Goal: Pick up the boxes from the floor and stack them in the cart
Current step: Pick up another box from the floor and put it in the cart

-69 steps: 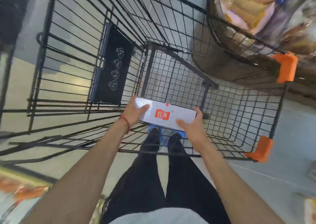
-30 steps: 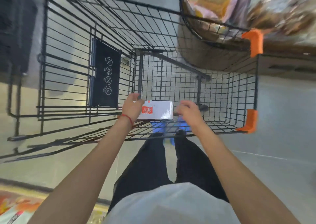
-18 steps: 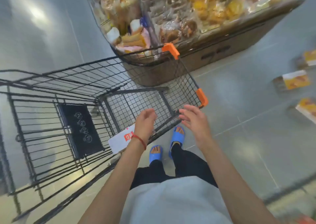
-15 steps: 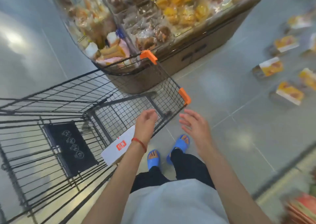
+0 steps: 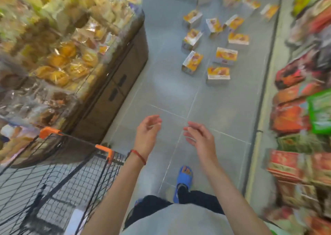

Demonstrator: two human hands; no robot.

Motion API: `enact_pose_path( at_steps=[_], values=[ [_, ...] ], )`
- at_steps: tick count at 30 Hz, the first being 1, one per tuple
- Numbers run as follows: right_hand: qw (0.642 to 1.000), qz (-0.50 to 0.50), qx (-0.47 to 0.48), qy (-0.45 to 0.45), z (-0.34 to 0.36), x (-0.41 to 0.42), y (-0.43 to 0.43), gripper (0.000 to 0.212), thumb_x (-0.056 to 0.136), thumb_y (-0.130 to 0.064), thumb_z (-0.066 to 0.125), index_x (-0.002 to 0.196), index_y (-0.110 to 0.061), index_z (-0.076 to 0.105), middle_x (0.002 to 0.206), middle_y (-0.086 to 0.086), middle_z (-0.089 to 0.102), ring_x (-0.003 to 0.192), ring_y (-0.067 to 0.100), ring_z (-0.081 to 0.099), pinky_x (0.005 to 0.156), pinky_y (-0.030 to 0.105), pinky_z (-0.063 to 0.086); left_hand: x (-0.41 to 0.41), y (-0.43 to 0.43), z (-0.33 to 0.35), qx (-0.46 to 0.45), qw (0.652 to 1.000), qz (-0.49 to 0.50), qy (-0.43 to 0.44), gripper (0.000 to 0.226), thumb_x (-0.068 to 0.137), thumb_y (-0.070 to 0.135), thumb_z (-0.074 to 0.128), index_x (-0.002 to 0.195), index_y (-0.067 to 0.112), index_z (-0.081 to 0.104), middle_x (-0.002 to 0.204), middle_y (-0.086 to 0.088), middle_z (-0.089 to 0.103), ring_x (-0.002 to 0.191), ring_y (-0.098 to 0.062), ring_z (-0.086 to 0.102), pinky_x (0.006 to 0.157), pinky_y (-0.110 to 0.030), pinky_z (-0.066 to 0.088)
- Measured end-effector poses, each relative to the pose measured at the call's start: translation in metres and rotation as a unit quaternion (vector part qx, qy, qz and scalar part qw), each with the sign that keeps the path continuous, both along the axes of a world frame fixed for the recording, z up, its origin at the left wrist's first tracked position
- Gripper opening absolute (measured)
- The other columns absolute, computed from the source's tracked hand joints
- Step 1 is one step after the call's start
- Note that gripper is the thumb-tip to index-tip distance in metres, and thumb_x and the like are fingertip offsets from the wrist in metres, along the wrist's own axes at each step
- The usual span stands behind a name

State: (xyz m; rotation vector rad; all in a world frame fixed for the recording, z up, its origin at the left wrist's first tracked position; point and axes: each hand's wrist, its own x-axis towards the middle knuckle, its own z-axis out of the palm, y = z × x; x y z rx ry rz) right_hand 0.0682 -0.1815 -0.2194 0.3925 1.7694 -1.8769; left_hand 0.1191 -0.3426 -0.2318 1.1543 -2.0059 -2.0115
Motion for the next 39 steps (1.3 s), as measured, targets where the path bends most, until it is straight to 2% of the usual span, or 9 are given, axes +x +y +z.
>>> enact_pose_path(
  at_steps=[2, 6, 11, 17, 21, 28, 35, 39],
  values=[
    [1.000, -0.008, 0.006, 0.011, 0.004, -0.037, 0.019, 0.017, 0.097, 0.000, 0.060, 0.100, -0.016, 0.067, 0.096, 0.012, 0.071, 0.082, 0.018, 0.064, 0.072, 0.020, 0.051, -0.046, 0.018, 0.007, 0.014, 1.000, -0.011, 0.008, 0.031, 0.093, -0.010, 0.054, 0.117, 0.009, 0.060, 0.099, 0.002, 0.067, 0.071, 0.012, 0.062, 0.060, -0.007, 0.044],
    [0.999, -0.040, 0.014, 0.016, 0.008, -0.109, 0.053, 0.014, 0.097, -0.004, 0.062, 0.102, -0.015, 0.069, 0.093, 0.006, 0.072, 0.084, 0.017, 0.066, 0.076, 0.024, 0.052, -0.126, 0.043, 0.017, 0.041, 0.998, -0.036, 0.011, 0.029, 0.095, -0.005, 0.053, 0.114, 0.014, 0.061, 0.099, 0.005, 0.068, 0.083, -0.004, 0.061, 0.068, -0.021, 0.042],
    [0.995, -0.094, 0.027, 0.012, 0.008, -0.215, 0.076, 0.014, 0.096, -0.006, 0.062, 0.103, -0.015, 0.070, 0.101, 0.008, 0.073, 0.088, 0.018, 0.067, 0.081, 0.029, 0.053, -0.238, 0.049, 0.015, 0.030, 0.996, -0.077, 0.018, 0.027, 0.095, -0.003, 0.053, 0.110, 0.018, 0.061, 0.099, 0.007, 0.068, 0.087, -0.011, 0.061, 0.069, -0.023, 0.043],
    [0.990, -0.128, 0.051, 0.001, -0.001, -0.335, 0.072, 0.013, 0.097, -0.009, 0.062, 0.104, -0.016, 0.070, 0.108, 0.010, 0.073, 0.095, 0.020, 0.068, 0.090, 0.032, 0.056, -0.367, 0.032, -0.005, 0.048, 0.992, -0.117, 0.016, 0.028, 0.095, 0.000, 0.054, 0.110, 0.022, 0.063, 0.102, 0.006, 0.069, 0.091, -0.012, 0.063, 0.075, -0.026, 0.046],
    [0.988, -0.140, 0.065, -0.020, -0.005, -0.425, 0.059, 0.013, 0.096, -0.011, 0.066, 0.107, -0.016, 0.070, 0.105, 0.006, 0.072, 0.094, 0.018, 0.068, 0.088, 0.031, 0.055, -0.468, 0.017, -0.014, 0.054, 0.990, -0.131, -0.012, 0.027, 0.095, 0.002, 0.054, 0.105, 0.025, 0.064, 0.100, 0.007, 0.070, 0.094, -0.016, 0.062, 0.073, -0.026, 0.046],
    [0.993, -0.072, 0.092, -0.033, -0.010, -0.543, 0.049, 0.018, 0.101, -0.023, 0.062, 0.118, -0.022, 0.067, 0.118, 0.003, 0.070, 0.108, 0.018, 0.068, 0.094, 0.032, 0.055, -0.607, 0.008, -0.011, 0.058, 0.981, -0.176, -0.050, 0.025, 0.095, 0.003, 0.055, 0.114, 0.016, 0.064, 0.107, 0.001, 0.069, 0.099, -0.016, 0.061, 0.071, -0.026, 0.044],
    [0.984, -0.117, 0.122, -0.059, -0.039, -0.666, 0.068, 0.021, 0.100, -0.019, 0.063, 0.120, -0.018, 0.069, 0.117, 0.005, 0.070, 0.099, 0.014, 0.065, 0.075, 0.024, 0.053, -0.723, 0.016, -0.035, 0.060, 0.978, -0.180, -0.092, 0.029, 0.095, 0.006, 0.057, 0.121, 0.015, 0.065, 0.111, 0.001, 0.070, 0.102, -0.015, 0.061, 0.077, -0.028, 0.046],
    [0.985, -0.105, 0.118, -0.073, -0.059, -0.749, 0.091, 0.017, 0.100, -0.020, 0.062, 0.117, -0.019, 0.068, 0.117, 0.005, 0.069, 0.099, 0.017, 0.064, 0.079, 0.025, 0.053, -0.791, 0.037, -0.060, 0.056, 0.980, -0.145, -0.123, 0.029, 0.094, 0.006, 0.058, 0.121, 0.013, 0.065, 0.110, 0.000, 0.070, 0.099, -0.014, 0.062, 0.077, -0.027, 0.047]
  ],
)
